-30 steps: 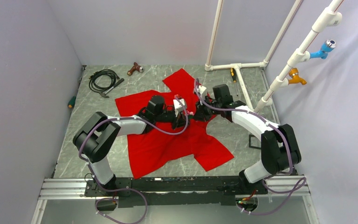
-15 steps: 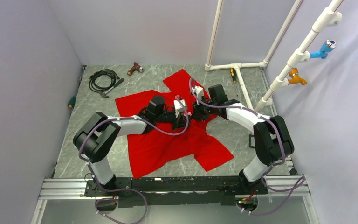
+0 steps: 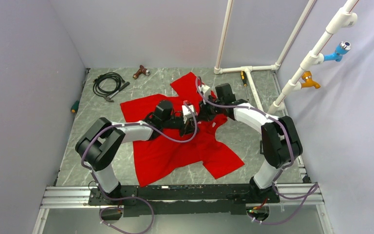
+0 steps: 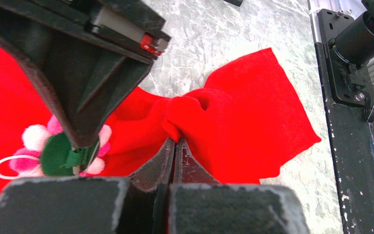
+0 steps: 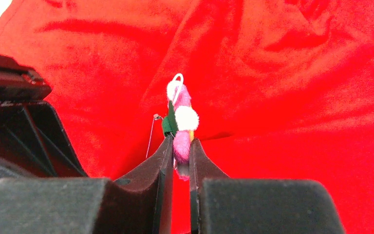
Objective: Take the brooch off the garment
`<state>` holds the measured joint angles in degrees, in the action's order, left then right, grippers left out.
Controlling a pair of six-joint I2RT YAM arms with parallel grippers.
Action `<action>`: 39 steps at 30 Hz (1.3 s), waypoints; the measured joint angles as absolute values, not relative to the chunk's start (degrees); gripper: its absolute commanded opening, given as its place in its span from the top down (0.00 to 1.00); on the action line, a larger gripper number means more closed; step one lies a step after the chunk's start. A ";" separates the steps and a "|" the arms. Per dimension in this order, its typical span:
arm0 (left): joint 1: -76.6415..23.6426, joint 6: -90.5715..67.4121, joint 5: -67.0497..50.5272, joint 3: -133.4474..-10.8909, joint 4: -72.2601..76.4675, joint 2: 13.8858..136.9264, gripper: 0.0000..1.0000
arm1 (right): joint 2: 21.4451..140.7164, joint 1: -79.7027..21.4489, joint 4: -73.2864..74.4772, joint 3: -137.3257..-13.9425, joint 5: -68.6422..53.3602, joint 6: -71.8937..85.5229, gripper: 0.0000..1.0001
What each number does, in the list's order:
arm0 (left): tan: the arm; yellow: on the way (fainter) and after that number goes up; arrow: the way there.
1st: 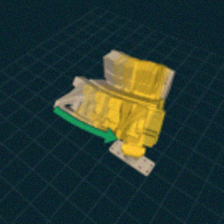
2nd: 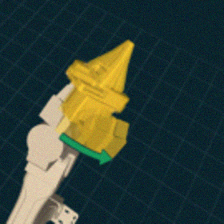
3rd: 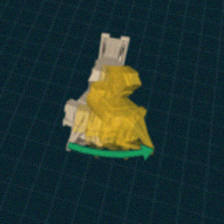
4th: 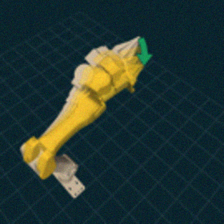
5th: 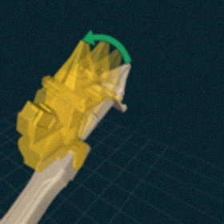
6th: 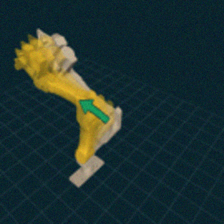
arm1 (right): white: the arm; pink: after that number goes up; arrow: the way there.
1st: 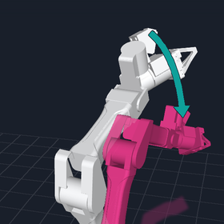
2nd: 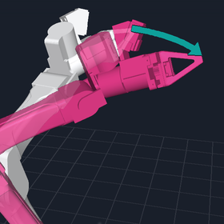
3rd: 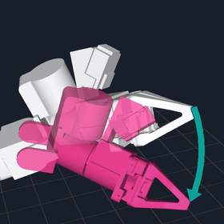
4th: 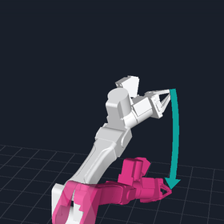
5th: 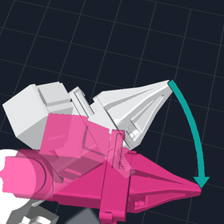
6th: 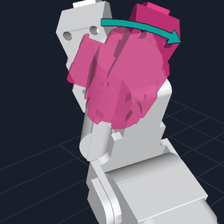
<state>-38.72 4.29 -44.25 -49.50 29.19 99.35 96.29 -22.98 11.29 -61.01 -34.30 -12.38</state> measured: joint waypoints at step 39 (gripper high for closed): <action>-24.56 0.58 -48.73 -54.83 4.45 69.89 0.19 | 87.33 -16.23 19.46 -74.72 -61.89 7.92 1.00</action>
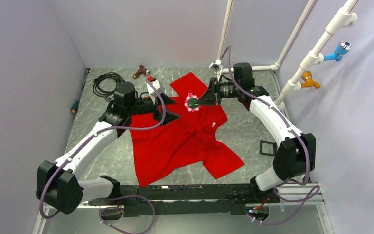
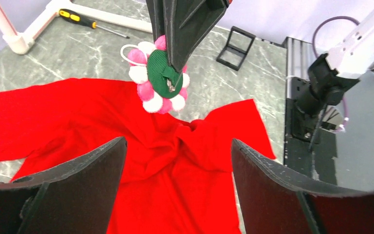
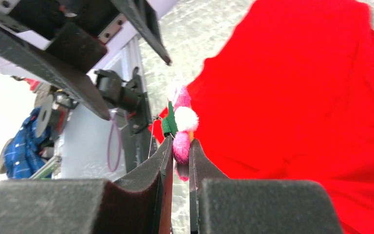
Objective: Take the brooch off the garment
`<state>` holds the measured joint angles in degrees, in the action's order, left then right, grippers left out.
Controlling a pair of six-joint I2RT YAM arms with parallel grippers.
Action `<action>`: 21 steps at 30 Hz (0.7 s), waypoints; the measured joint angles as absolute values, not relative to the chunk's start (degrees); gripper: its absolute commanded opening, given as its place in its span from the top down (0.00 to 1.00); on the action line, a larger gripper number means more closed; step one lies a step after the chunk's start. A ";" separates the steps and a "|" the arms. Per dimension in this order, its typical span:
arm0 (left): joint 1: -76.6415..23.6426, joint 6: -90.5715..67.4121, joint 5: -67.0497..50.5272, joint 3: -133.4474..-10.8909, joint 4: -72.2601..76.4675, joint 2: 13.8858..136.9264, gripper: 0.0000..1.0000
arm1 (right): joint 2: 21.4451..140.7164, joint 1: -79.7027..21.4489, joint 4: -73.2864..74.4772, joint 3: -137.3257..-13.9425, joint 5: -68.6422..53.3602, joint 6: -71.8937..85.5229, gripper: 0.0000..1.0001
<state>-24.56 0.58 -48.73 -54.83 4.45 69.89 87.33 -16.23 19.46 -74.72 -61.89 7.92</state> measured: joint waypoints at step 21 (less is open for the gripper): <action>-24.58 -22.65 -56.69 -54.89 14.74 69.95 0.46 | 83.99 -23.49 21.71 -74.59 -65.67 7.27 1.00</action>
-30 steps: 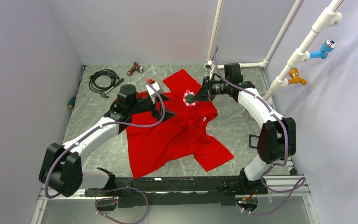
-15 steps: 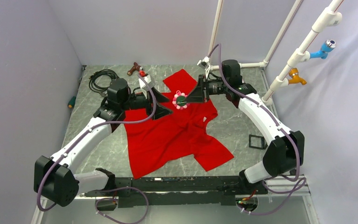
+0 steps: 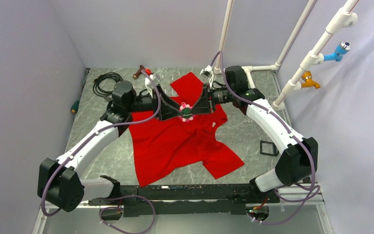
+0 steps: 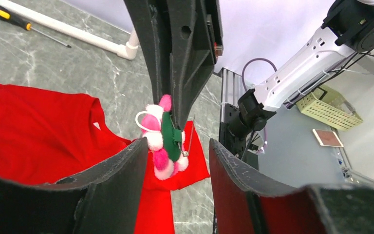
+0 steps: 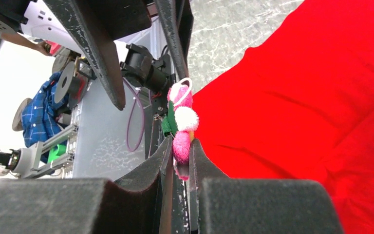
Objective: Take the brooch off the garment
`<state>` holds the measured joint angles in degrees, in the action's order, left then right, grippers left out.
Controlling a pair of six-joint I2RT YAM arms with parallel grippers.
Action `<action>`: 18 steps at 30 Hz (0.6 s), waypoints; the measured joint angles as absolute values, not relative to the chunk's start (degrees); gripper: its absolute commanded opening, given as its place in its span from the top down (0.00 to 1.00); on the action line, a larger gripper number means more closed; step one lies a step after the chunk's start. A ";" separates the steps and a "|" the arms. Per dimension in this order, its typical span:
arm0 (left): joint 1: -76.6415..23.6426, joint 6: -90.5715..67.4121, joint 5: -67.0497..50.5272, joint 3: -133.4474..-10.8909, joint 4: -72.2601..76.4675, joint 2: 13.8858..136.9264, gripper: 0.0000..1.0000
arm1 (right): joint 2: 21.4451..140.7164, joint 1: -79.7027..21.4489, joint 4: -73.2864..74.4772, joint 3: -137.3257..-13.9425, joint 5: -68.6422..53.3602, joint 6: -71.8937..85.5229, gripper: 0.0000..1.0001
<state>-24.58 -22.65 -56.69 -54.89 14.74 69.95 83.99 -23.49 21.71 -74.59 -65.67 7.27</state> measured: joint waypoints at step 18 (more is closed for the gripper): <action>-26.33 -20.95 -59.29 -59.83 5.85 75.31 0.64 | 83.99 -27.42 35.57 -79.64 -60.77 -7.68 1.00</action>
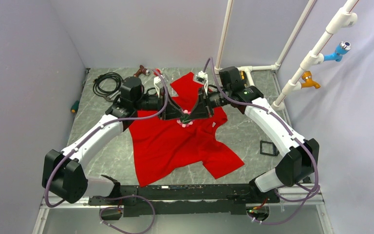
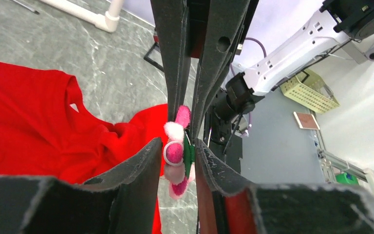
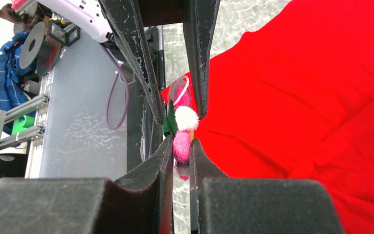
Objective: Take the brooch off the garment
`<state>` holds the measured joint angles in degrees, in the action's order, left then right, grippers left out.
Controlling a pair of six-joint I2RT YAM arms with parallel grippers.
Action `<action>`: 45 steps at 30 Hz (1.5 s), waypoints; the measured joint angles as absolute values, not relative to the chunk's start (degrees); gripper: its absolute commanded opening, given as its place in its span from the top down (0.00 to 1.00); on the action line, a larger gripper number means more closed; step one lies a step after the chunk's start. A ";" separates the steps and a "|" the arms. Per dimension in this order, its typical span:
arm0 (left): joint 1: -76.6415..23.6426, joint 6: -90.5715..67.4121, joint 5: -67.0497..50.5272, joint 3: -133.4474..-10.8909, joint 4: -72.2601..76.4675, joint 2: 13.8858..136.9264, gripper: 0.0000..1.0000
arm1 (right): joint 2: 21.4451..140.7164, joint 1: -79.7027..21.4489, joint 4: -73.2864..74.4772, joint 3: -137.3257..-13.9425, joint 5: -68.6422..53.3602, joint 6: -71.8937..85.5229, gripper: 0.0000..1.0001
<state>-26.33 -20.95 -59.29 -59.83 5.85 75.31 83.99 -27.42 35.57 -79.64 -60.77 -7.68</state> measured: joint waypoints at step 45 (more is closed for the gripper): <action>-28.88 -7.92 -61.65 -66.19 -10.28 80.05 0.73 | 86.48 -28.60 47.20 -85.19 -56.29 -16.47 1.00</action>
<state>-28.88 -7.92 -61.65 -66.19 -10.28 80.05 86.48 -28.60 47.20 -85.19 -56.29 -16.47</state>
